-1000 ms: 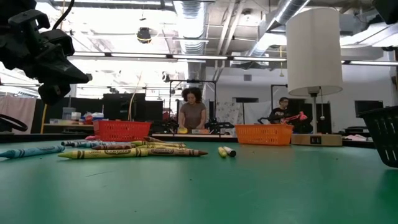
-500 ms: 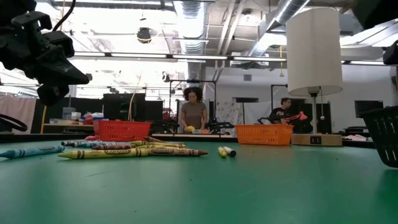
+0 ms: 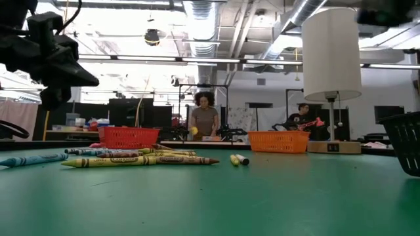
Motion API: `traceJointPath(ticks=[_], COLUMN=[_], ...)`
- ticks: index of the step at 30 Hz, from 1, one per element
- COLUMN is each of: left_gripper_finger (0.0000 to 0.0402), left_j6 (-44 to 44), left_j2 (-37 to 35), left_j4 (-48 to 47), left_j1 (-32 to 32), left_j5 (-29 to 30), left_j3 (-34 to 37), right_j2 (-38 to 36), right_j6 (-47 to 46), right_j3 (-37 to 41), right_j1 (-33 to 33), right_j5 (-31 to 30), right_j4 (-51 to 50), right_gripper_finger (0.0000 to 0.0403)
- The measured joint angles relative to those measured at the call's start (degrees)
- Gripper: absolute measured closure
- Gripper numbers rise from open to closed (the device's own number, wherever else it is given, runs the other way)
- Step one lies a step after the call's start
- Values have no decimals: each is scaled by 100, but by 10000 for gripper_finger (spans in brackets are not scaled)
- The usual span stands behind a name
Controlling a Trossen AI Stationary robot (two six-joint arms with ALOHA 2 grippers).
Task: Sort crayons
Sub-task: Put the brown crayon into the red bin
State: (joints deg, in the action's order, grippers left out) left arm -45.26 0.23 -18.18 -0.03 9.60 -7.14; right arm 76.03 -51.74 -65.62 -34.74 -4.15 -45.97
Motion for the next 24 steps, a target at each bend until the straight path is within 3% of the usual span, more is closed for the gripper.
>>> traceJointPath(ticks=[8, 13, 17, 24], left_gripper_finger=[402, 401, 402, 401], left_j6=[850, 1087, 1214, 1419], left_j2=[0, 0, 0, 0], left_j4=[1191, 1645, 1577, 1235], left_j1=[0, 0, 0, 0], left_j5=[-512, -761, -1026, -965], left_j3=[0, 0, 0, 0], right_j2=[-261, -261, -258, 246], right_j6=[1862, 3201, 3311, 3271], right_j3=[-79, -72, 42, 45], right_j1=[577, 1098, 1753, 2755], right_j5=[-2076, -3036, -3021, -1711], right_j4=[1876, 2801, 3299, 3666], right_gripper_finger=[315, 315, 315, 315])
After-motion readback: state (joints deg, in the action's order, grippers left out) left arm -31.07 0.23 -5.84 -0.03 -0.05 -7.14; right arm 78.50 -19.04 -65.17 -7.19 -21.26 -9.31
